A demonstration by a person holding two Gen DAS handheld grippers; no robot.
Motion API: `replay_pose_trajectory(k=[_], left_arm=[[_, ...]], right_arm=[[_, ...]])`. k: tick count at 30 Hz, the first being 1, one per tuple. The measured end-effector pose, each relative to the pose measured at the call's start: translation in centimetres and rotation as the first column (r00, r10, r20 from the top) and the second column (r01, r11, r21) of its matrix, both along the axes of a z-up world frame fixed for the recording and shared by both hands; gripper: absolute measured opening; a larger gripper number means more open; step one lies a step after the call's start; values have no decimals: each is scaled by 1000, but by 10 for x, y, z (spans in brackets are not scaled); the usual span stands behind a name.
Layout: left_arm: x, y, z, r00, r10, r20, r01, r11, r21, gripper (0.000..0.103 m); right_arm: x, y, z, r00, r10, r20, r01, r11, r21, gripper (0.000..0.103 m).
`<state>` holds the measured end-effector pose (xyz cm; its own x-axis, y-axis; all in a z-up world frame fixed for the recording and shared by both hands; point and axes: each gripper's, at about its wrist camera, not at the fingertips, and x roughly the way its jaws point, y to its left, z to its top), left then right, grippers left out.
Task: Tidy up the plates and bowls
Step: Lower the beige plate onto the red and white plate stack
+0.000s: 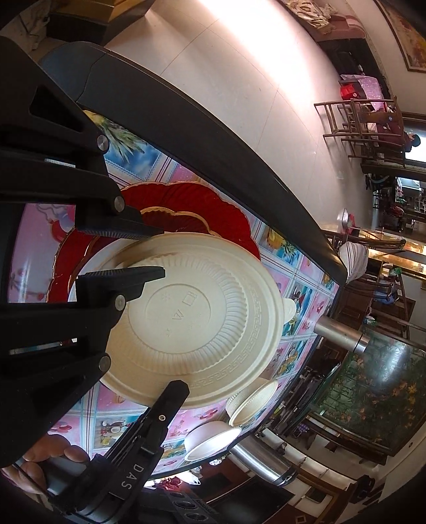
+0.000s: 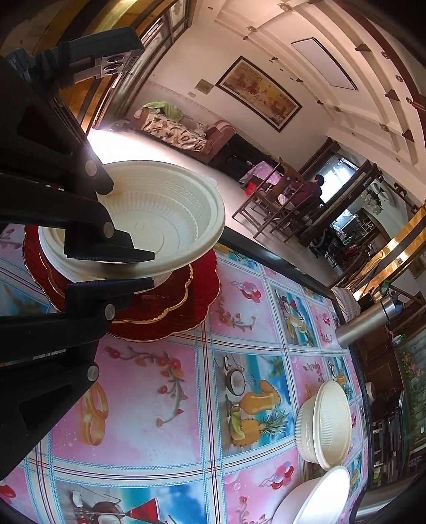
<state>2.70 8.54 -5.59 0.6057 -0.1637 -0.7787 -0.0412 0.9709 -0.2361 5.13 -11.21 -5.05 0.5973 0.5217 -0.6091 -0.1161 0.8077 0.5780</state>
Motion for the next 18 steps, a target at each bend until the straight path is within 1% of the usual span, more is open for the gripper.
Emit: replay_pose_trajectory(k=[4, 10, 18], left_arm=[[0, 1, -2, 1000, 7, -5, -7, 1000, 6, 14], [1, 7, -3, 1000, 4, -9, -4, 1000, -8, 14], [1, 7, 2, 1000, -6, -14, 5, 1000, -24, 14]], right_arm=[[5, 2, -3, 1000, 1, -7, -1, 1000, -2, 9], [8, 6, -3, 1000, 7, -1, -7, 1000, -12, 9], [11, 5, -5, 1000, 6, -14, -6, 1000, -4, 9]])
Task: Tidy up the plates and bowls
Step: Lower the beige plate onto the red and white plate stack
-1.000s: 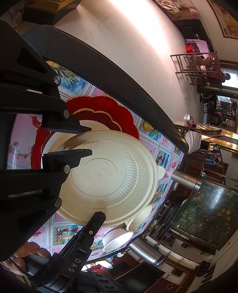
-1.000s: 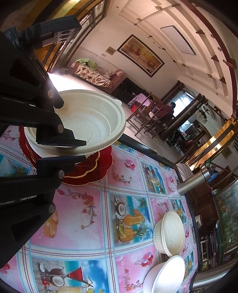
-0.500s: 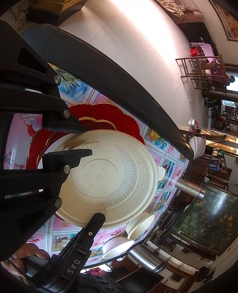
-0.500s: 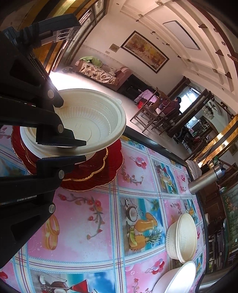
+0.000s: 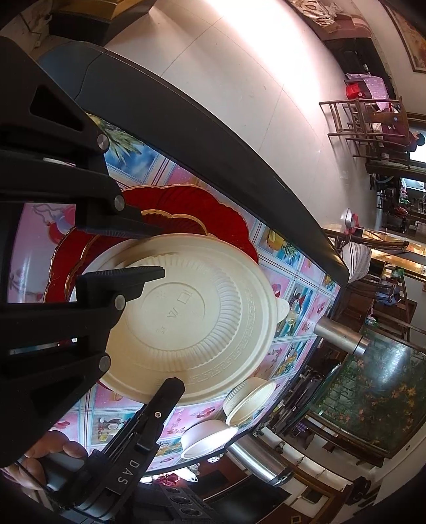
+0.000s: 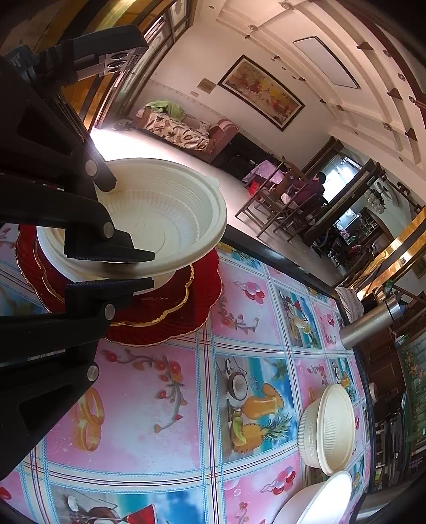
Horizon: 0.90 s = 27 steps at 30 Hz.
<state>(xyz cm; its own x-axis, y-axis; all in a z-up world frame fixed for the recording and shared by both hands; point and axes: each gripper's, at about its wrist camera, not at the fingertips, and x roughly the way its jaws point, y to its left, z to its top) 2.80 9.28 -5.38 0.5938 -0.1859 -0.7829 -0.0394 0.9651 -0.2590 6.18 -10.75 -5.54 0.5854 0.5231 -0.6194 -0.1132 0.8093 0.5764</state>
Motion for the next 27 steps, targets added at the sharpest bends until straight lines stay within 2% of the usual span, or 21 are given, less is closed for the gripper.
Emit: replay_pose_trajectory(k=[5, 8, 11, 14, 27], left_arm=[[-1, -3, 10, 1000, -20, 10, 20, 1000, -7, 14], [-1, -4, 13, 1000, -29, 11, 29, 1000, -3, 14], [0, -3, 12, 1000, -30, -1, 30, 1000, -5, 14], [-2, -2, 13, 1000, -26, -2, 26, 1000, 8, 14], [-10, 6, 19, 1000, -1, 22, 0, 999, 39, 14]], right_arm=[[2, -5, 4, 999, -6, -40, 7, 1000, 22, 9], [3, -9, 10, 996, -18, -84, 20, 999, 33, 9], [7, -7, 10, 988, -23, -152, 22, 1000, -13, 9], [11, -10, 2, 979, -25, -201, 28, 1000, 11, 9], [12, -3, 1, 978, -10, -210, 8, 1000, -11, 13]])
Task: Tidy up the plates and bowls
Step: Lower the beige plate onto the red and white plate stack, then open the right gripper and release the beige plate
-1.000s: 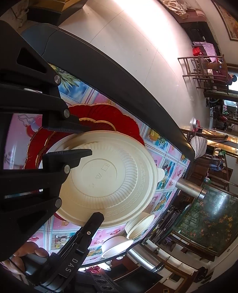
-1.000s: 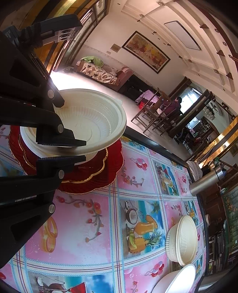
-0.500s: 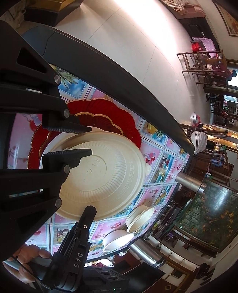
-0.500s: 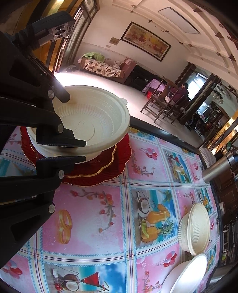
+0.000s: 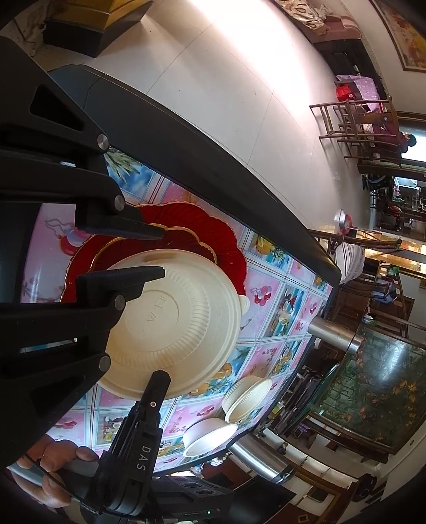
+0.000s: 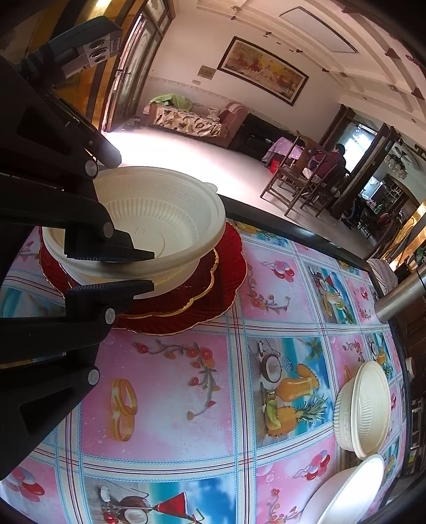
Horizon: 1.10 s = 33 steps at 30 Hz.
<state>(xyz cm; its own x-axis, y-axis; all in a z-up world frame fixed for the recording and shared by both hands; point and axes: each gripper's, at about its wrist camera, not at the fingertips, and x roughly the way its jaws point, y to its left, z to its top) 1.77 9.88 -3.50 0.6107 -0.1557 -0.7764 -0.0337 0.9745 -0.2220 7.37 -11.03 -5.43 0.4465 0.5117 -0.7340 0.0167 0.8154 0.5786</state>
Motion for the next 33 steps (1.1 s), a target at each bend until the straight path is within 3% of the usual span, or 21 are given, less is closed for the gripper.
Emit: replay_pose_trajectory(k=[9, 12, 15, 18, 23, 33], left_arm=[[-3, -3, 6, 1000, 4, 18, -4, 1000, 10, 14], [-4, -7, 10, 1000, -2, 26, 1, 1000, 15, 14], [-7, -12, 14, 999, -10, 38, 9, 1000, 26, 14], [-8, -20, 18, 999, -27, 46, 26, 999, 29, 14], [-13, -46, 23, 995, -85, 57, 83, 995, 47, 14], [-22, -125, 23, 970, -240, 39, 234, 965, 122, 14]], right_arm=[[0, 3, -2, 999, 31, -10, -30, 999, 24, 15], [1, -2, -3, 998, 41, -37, -38, 997, 74, 23], [-4, -9, 5, 1000, 27, -8, -26, 998, 55, 33], [-12, -20, 15, 999, 22, 31, -24, 998, 62, 35], [-23, -52, 20, 997, -29, 66, 25, 998, 63, 36], [-41, -121, -7, 989, -144, 17, 142, 985, 99, 37]])
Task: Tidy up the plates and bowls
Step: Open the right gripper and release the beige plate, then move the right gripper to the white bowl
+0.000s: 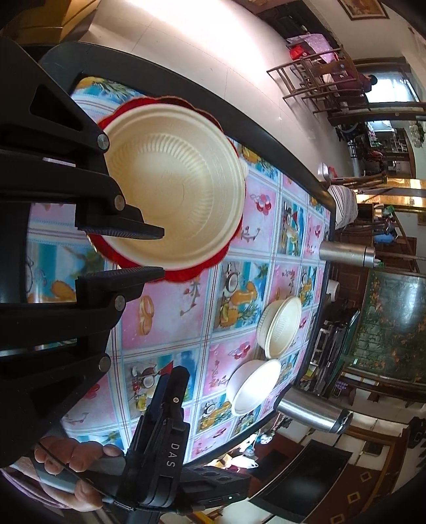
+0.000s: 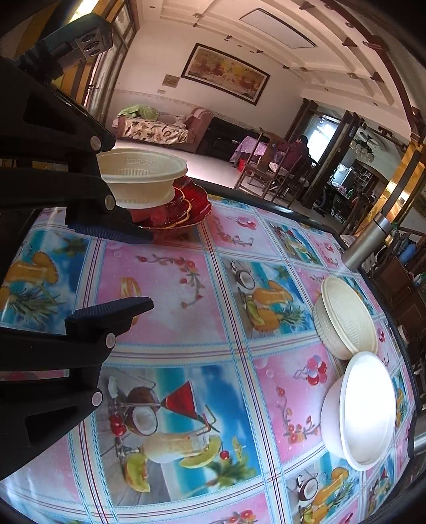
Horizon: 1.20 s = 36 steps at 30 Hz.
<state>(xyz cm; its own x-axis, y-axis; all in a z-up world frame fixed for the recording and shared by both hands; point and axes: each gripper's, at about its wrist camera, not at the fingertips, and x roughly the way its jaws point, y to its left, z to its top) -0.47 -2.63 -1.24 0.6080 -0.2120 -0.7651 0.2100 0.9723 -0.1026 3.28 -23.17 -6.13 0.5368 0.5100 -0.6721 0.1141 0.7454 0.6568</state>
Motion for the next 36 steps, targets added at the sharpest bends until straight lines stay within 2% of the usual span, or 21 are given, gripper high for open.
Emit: replay_pose_trajectory(k=[3, 6, 8, 10, 12, 24, 36], left_arm=[[-4, -29, -1, 998, -58, -3, 58, 998, 33, 16], [-8, -57, 1, 994, -110, 9, 109, 992, 64, 21], [-9, -74, 3, 991, -134, 23, 131, 988, 81, 33], [-10, -88, 6, 988, -151, 44, 146, 985, 96, 53], [-10, -101, 8, 985, -163, 62, 156, 982, 107, 58], [18, -167, 4, 973, -223, 60, 211, 964, 161, 60], [82, -203, 2, 978, -206, 25, 200, 967, 157, 60]], right_arm=[[-7, -20, -1, 999, -34, 5, 34, 999, 11, 37], [-13, -40, -1, 998, -66, 15, 66, 998, 26, 37], [-18, -53, 1, 996, -84, 21, 84, 996, 33, 37], [-22, -67, 2, 994, -104, 26, 103, 994, 44, 37], [-28, -81, 5, 991, -129, 31, 127, 991, 49, 37], [-38, -169, 10, 963, -267, 42, 263, 962, 69, 37], [1, -220, 22, 941, -334, 57, 330, 941, 74, 40]])
